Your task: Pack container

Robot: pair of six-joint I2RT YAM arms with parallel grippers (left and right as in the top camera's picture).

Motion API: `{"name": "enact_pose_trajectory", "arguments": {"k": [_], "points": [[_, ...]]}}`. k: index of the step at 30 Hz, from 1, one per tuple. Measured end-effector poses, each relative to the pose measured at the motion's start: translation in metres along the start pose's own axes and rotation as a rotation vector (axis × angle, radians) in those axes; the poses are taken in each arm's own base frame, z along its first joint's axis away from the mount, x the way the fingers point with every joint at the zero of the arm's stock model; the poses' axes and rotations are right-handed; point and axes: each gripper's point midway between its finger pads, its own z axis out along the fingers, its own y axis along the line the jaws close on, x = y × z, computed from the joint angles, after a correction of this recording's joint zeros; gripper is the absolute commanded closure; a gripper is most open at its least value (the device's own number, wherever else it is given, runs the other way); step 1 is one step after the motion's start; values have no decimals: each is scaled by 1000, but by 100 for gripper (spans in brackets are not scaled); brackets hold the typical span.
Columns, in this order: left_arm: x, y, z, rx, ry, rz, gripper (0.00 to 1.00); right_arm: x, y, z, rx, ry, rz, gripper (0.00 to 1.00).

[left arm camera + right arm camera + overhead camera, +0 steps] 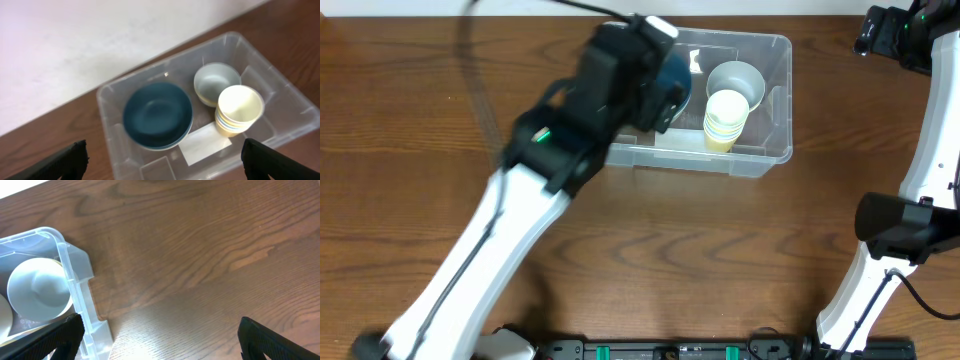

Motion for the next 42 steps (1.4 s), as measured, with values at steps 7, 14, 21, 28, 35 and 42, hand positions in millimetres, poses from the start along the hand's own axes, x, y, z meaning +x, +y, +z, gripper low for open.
{"name": "enact_pose_trajectory", "arguments": {"k": [7, 14, 21, 28, 35, 42], "points": [[0, 13, -92, -10, -71, -9, 2, 0, 0, 0, 0, 0, 0, 1], [65, 20, -155, -14, 96, 14, 2, 0, 0, 0, 0, 0, 0, 1], [145, 24, -215, -14, 309, 26, 2, 0, 0, 0, 0, 0, 0, 1], [160, 43, -250, -124, 225, -147, 2, 0, 0, 0, 0, 0, 0, 1], [161, 54, -281, -244, -88, -288, 2, 0, 0, 0, 0, 0, 0, 1], [174, 63, -274, -362, -340, -309, 2, 0, 0, 0, 0, 0, 0, 1]]}}
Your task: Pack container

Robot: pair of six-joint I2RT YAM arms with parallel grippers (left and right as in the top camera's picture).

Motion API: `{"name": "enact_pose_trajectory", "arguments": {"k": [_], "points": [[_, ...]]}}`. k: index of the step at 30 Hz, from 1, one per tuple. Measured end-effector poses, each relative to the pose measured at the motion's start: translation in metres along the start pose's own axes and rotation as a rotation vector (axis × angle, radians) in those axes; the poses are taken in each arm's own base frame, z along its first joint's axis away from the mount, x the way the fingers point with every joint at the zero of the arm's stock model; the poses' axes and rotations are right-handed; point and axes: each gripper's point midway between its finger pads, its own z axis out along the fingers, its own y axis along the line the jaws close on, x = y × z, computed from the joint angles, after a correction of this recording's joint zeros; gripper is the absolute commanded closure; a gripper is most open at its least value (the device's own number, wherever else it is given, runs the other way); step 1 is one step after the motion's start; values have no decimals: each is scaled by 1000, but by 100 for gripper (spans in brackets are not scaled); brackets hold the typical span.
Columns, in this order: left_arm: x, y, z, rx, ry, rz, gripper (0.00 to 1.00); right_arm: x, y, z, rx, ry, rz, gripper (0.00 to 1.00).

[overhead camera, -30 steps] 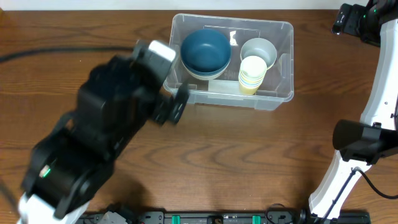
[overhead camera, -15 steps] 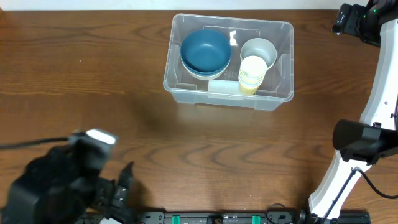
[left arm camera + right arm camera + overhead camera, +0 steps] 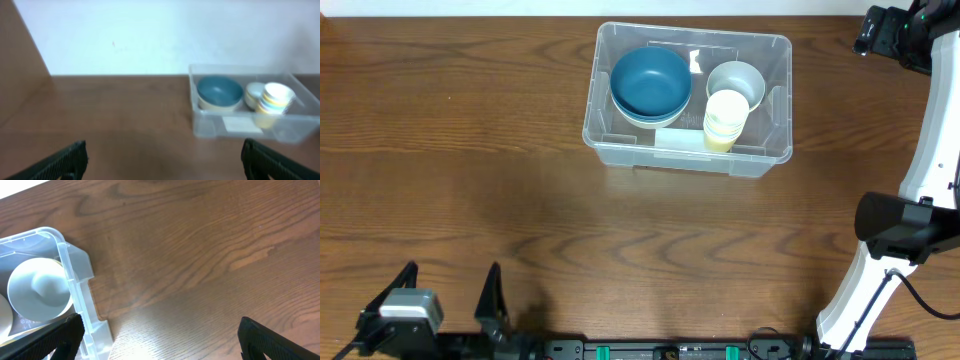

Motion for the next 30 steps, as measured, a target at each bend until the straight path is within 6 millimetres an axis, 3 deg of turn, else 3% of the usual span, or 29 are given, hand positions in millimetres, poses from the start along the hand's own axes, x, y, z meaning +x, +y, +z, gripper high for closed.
{"name": "enact_pose_trajectory", "arguments": {"k": [7, 15, 24, 30], "points": [[8, 5, 61, -57, -152, 1, 2, 0, 0, 0, 0, 0, 0, 1], [40, 11, 123, -77, -255, -6, 2, 0, 0, 0, 0, 0, 0, 1], [83, 8, 143, -42, -350, 1, 2, 0, 0, 0, 0, 0, 0, 1], [132, 11, 161, -43, -279, 1, 2, 0, 0, 0, 0, 0, 0, 1]]}}
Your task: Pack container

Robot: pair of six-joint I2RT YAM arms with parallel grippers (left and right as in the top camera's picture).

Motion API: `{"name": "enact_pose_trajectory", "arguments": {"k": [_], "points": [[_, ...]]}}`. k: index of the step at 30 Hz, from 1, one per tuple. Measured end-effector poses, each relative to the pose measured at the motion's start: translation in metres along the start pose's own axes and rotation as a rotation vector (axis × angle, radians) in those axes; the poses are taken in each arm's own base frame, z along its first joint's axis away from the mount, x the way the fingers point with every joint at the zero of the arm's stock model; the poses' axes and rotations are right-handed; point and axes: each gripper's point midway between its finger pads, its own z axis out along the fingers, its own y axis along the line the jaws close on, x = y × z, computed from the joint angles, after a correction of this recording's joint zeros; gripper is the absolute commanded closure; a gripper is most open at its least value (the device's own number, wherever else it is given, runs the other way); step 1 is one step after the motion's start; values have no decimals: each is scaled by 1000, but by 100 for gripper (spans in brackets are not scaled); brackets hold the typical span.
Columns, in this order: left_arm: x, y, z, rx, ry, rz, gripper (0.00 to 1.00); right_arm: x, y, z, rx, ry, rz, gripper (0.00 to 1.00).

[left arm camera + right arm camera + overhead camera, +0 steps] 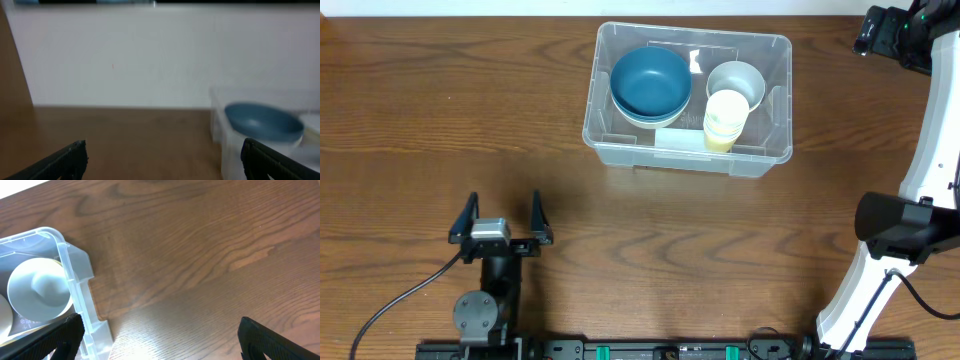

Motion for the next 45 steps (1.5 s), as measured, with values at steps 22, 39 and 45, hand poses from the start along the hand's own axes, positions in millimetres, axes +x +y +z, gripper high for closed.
{"name": "enact_pose_trajectory", "arguments": {"k": [22, 39, 45], "points": [[47, 2, -5, -5, 195, 1, 2, 0, 0, 0, 0, 0, 0, 1], [47, 2, -5, -5, 195, 1, 2, 0, 4, -2, -3, -4, -8, 1], [47, 2, -5, -5, 195, 1, 2, 16, 52, -49, -76, -71, -109, 1]]}}
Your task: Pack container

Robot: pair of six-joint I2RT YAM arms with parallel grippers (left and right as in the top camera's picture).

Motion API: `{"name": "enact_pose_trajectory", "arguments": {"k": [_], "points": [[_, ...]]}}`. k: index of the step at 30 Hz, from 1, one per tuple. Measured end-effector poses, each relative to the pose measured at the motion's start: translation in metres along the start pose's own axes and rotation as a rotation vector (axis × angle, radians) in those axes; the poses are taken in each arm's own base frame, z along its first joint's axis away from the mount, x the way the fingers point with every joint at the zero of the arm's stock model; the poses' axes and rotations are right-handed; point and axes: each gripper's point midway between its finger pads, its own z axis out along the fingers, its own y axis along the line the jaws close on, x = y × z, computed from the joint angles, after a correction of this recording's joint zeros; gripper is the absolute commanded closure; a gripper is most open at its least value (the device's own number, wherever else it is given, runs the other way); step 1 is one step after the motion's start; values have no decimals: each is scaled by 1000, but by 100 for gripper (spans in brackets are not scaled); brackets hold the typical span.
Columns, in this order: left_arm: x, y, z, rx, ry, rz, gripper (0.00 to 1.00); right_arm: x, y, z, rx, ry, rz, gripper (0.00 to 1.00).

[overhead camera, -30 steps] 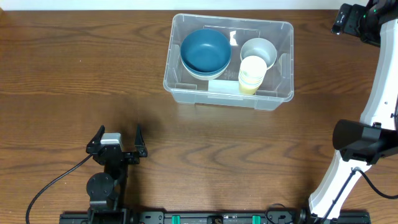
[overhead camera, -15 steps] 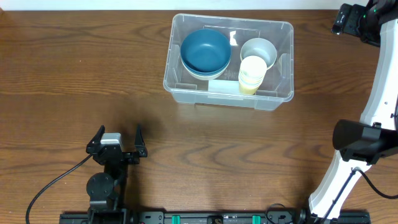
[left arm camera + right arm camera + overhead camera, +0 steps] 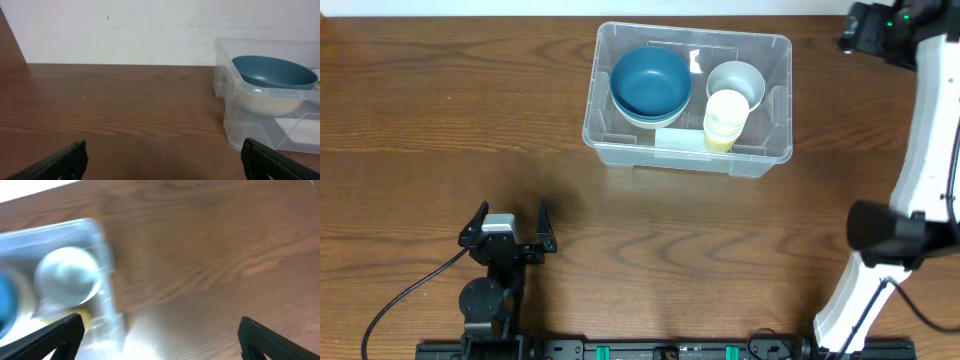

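A clear plastic container [image 3: 772,150] stands at the back middle of the table. Inside it, a blue bowl [image 3: 650,78] rests on a pale bowl, with a small grey bowl [image 3: 736,76] and a stack of yellow cups [image 3: 724,118] to the right. My left gripper [image 3: 510,214] is open and empty near the front left, far from the container [image 3: 235,131]; the blue bowl [image 3: 274,73] shows at that view's right. My right gripper [image 3: 161,341] is open and empty, high beside the container's right end [image 3: 107,278]. The grey bowl [image 3: 69,275] is blurred there.
The brown wooden table [image 3: 440,120] stretches wide to the left and front of the container. A white wall [image 3: 125,30] rises behind the table's back edge. The right arm's white link [image 3: 925,150] runs down the right side.
My right wrist has shifted left toward the container, whose end now sits further into its blurred view. My left gripper has edged slightly right and sees the container more sharply.
My left arm first reached over the container, open above the blue bowl. Then it was gone from there, down at the table's front left corner, and afterwards stood open at the front left, where it remains. The right arm kept still until this moment's shift.
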Motion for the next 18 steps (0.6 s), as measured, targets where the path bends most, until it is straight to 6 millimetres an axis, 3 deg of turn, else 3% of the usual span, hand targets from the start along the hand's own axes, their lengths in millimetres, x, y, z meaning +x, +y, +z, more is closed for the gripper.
{"name": "enact_pose_trajectory", "arguments": {"k": [3, 6, 10, 12, 18], "points": [[0, 0, 0, 0, 0, 0, 2, 17, 40, -46, -77, -56, -88, 1], [0, 0, 0, 0, 0, 0, 2, 52, 73, -96, -167, -92, -191, 1], [0, 0, 0, 0, 0, 0, 2, 94, 79, -140, -248, -126, -260, 1], [0, 0, 0, 0, 1, 0, 2, 95, 77, -151, -285, -183, -222, 1], [-1, 0, 0, 0, 0, 0, 2, 69, 69, -183, -450, -519, -22, 1]]}}
